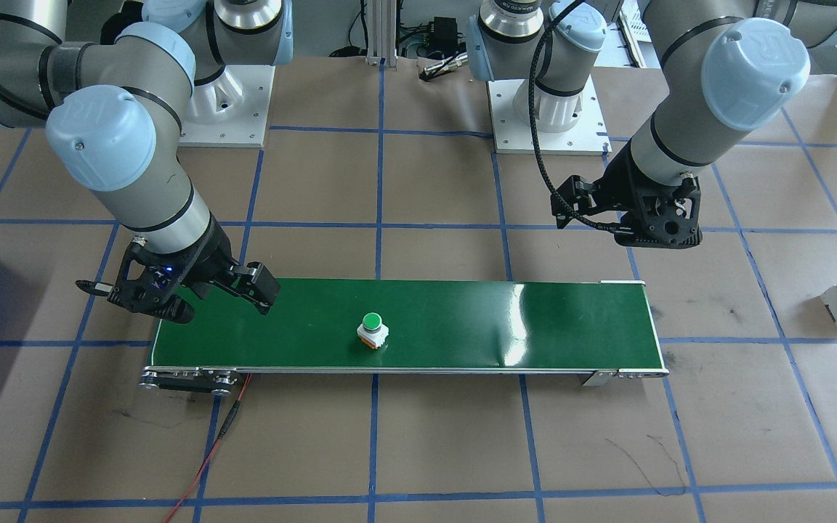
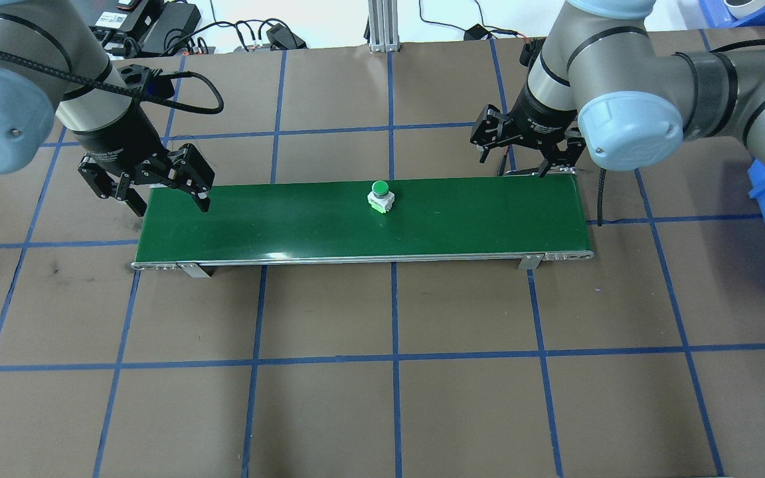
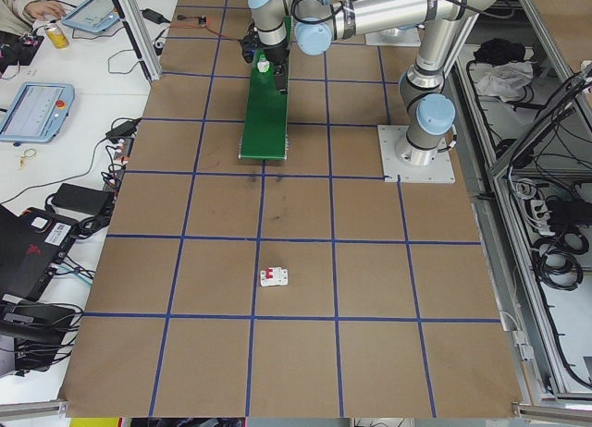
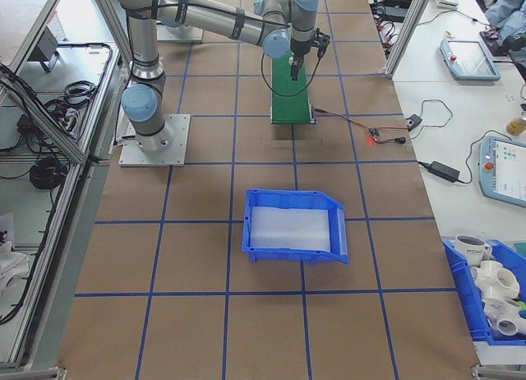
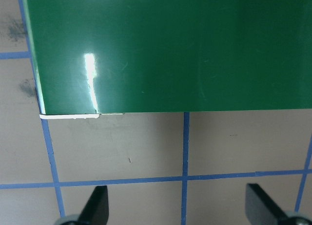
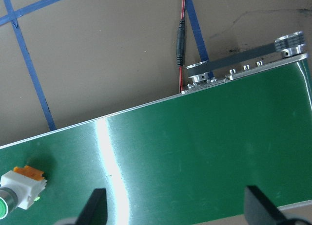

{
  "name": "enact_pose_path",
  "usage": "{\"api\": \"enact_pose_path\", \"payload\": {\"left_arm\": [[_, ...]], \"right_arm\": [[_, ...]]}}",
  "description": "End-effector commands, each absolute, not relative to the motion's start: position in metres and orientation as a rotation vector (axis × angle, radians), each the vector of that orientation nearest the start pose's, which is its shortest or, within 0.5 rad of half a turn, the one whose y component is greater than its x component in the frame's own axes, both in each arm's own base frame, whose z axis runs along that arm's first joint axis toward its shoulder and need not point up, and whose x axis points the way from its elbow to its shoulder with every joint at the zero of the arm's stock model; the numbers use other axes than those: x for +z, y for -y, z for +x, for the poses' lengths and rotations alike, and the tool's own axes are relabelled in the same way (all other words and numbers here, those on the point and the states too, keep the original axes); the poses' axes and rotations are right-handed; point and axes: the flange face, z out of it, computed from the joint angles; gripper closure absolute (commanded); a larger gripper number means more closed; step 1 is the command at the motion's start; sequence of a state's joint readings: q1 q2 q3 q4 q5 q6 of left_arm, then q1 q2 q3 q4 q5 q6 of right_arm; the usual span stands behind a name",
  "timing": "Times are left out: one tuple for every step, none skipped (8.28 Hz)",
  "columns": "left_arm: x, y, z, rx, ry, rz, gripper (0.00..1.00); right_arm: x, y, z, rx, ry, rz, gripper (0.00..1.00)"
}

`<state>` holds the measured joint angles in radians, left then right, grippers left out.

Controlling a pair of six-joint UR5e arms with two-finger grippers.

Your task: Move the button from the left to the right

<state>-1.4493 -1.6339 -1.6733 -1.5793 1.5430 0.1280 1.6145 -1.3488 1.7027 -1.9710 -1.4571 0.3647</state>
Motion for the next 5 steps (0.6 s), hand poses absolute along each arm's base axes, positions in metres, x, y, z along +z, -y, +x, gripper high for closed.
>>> {"api": "enact_pose_path", "payload": {"left_arm": [[0.425,0.511,-0.073,0.230,-3.173,0.005,0.00],[0.426,0.511,-0.075,0.227,-3.178,0.009,0.00],[0.423,0.511,-0.075,0.237,-3.176,0.009,0.00],[0.424,0.510,-0.075,0.235,-3.174,0.012,0.00],[0.426,0.508,-0.076,0.225,-3.176,0.017,0.00]], "right_arm": [[0.337,0.563,0.201,-0.089,-2.955,0.546,0.00],[0.340,0.565,0.203,-0.114,-2.953,0.538,0.00],[0.338,0.567,0.204,-0.107,-2.952,0.538,0.00],[0.330,0.569,0.203,-0.090,-2.962,0.541,0.00],[0.321,0.571,0.204,-0.067,-2.960,0.542,0.00]]}}
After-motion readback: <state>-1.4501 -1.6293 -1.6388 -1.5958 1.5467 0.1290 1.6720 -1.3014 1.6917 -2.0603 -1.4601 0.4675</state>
